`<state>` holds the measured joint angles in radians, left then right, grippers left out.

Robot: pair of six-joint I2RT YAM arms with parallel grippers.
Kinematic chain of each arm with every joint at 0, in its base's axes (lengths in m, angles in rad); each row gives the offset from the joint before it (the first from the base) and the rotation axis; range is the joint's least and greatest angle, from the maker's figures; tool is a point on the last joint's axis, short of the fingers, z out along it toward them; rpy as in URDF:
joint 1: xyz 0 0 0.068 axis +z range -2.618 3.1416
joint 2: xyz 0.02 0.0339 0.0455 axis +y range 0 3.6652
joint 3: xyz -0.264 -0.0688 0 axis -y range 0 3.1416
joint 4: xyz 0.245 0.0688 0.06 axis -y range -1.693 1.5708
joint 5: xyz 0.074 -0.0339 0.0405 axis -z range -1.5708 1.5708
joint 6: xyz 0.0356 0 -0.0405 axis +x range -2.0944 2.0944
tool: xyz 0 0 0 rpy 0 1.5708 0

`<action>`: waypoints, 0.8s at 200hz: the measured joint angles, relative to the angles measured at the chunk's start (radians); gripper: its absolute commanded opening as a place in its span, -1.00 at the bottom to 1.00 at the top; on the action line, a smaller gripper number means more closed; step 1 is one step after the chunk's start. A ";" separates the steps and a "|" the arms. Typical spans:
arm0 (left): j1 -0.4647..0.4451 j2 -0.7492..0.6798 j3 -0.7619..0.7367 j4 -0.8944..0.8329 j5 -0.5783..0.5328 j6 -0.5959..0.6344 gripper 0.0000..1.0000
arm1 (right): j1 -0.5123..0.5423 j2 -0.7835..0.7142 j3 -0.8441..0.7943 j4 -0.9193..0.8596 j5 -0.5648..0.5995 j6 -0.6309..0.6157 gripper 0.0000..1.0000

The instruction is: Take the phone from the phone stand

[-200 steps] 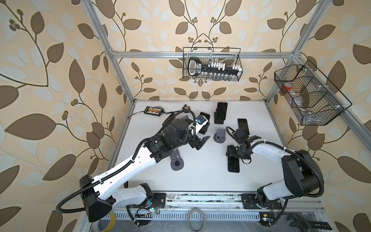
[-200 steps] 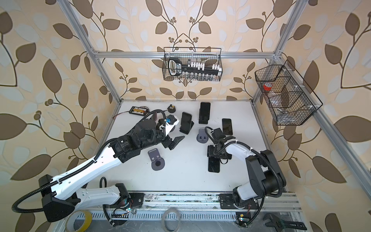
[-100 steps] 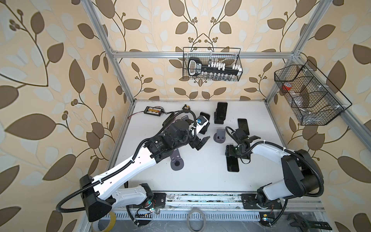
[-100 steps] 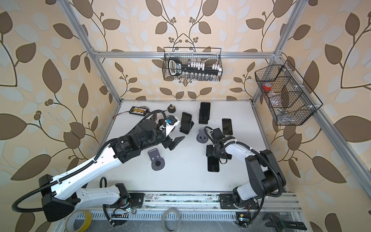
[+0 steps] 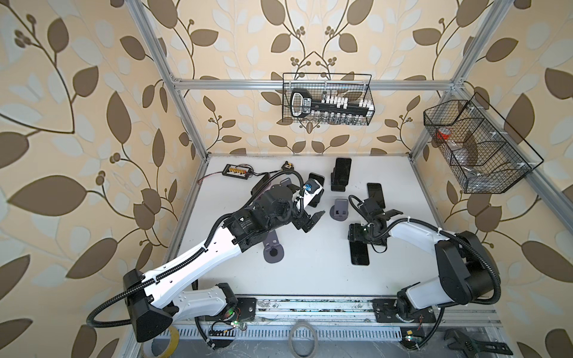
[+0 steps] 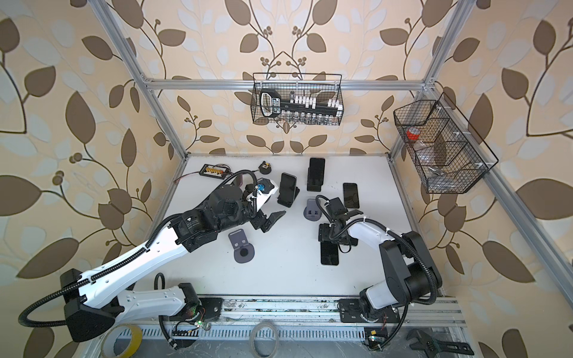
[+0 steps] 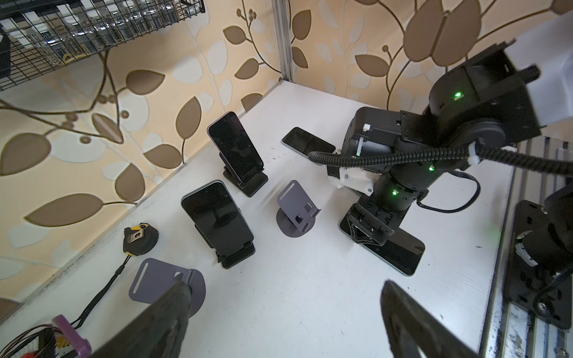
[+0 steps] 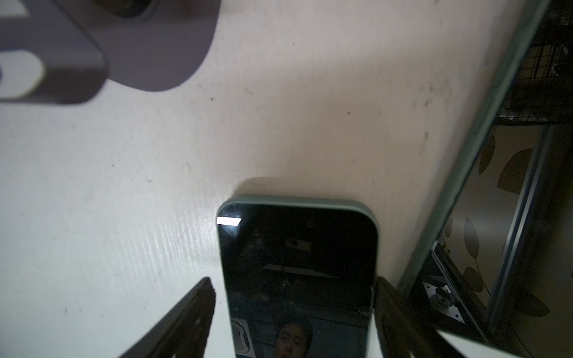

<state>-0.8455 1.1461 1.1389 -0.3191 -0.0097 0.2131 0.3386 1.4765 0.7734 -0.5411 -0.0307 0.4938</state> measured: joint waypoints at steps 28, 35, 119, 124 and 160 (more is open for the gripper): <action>0.000 0.002 0.000 0.000 0.000 0.005 0.91 | 0.002 -0.093 0.003 0.000 0.013 0.008 0.61; 0.000 0.002 0.000 0.000 0.000 0.006 0.91 | 0.002 -0.110 0.005 0.000 0.014 0.008 0.61; -0.007 0.022 0.000 0.001 0.004 -0.011 0.91 | 0.069 -0.185 0.109 0.019 0.129 0.034 0.63; -0.007 0.025 0.000 0.002 0.007 -0.016 0.91 | 0.074 -0.179 0.119 0.026 0.137 0.034 0.63; -0.007 0.058 0.000 0.006 0.014 -0.079 0.92 | 0.091 -0.100 0.189 0.077 0.188 0.042 0.68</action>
<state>-0.8524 1.2037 1.1385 -0.3126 0.0040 0.1345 0.4297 1.3766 0.9623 -0.4641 0.1570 0.5358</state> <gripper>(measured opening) 0.958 0.826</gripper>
